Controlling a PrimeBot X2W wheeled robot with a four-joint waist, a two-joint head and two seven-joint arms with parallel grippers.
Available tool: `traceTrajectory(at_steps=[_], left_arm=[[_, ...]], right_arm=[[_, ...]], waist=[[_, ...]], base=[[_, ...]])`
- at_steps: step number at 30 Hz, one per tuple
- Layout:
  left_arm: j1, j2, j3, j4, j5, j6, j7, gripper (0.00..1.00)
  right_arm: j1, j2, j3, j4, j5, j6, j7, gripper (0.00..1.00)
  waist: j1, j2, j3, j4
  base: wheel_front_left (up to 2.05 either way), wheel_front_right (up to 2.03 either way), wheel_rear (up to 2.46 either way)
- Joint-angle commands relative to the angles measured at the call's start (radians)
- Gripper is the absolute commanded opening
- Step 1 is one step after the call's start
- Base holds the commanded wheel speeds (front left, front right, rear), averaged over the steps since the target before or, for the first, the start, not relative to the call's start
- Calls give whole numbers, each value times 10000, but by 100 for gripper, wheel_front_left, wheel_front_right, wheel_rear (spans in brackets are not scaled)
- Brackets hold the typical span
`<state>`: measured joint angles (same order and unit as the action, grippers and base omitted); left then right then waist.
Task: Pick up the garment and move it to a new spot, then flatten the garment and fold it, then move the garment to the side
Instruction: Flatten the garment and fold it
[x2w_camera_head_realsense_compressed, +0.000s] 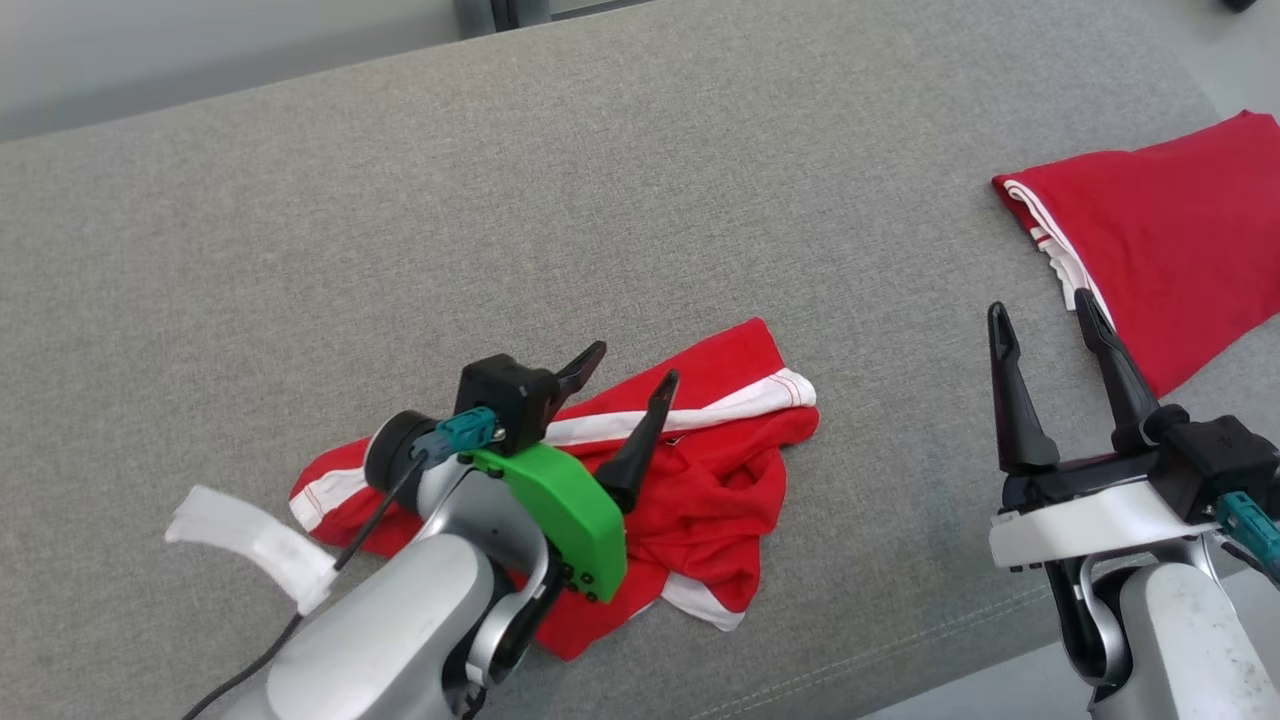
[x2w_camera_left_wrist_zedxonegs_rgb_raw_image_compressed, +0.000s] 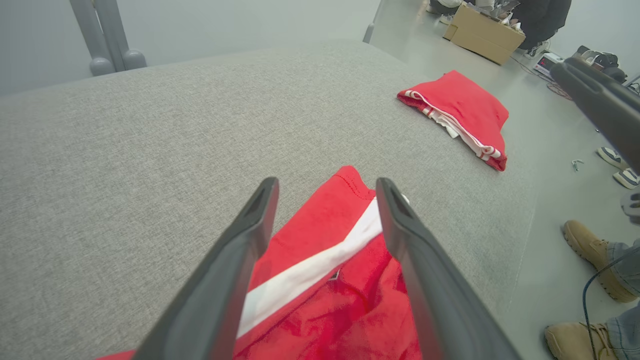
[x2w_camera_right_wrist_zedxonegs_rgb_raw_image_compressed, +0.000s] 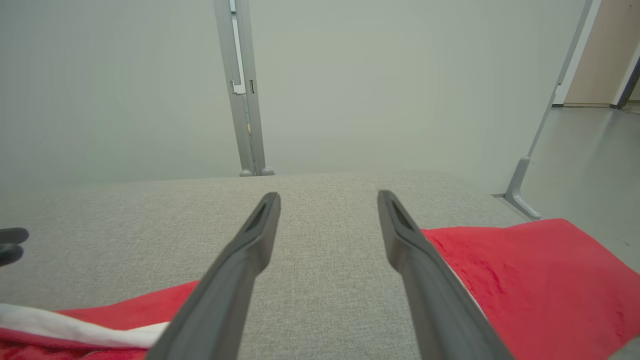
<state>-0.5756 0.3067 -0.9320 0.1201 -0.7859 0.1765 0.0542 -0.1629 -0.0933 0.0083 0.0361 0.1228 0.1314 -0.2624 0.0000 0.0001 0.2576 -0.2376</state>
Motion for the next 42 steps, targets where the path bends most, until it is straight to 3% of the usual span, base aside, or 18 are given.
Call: traceTrajectory(at_steps=[1,8,14,20,26,32,42], left_arm=[[313,259,169,16,83,126,-275,100],[1178,1002,1149,313,-83,691,-1720,100],[2198,1727,2027,691,-340,761,-2815,100],[3521,2188,3147,625,-610,751,-3166,100],[4994,1966,4849,155,-87,695,-3192,100],[6255,1527,6065,-207,602,197,-3196,100],[7150,818,7320,-183,1915,-1411,-3189,100]], right_arm=[[205,8,-120,-39,-6,-13,-30,100],[506,-218,-388,-25,-211,-13,-30,100],[734,-357,-398,184,-289,-13,-30,100],[964,-442,-416,335,-274,-13,-30,100],[1243,-495,-508,467,-282,-13,-30,100],[1463,-497,-612,573,-304,-13,-30,100],[1806,-374,-862,931,-240,-14,-30,100]], waist=[[0,-1,-97,-33],[0,-1,-748,550],[0,-1,-1318,1069],[0,-1,-1638,1473],[0,-1,-1900,1795],[0,-1,-2101,1984],[0,-1,-2357,2432]], base=[[0,0,0],[0,0,0],[0,0,0],[0,0,0],[0,0,0],[0,0,0],[0,0,0]])
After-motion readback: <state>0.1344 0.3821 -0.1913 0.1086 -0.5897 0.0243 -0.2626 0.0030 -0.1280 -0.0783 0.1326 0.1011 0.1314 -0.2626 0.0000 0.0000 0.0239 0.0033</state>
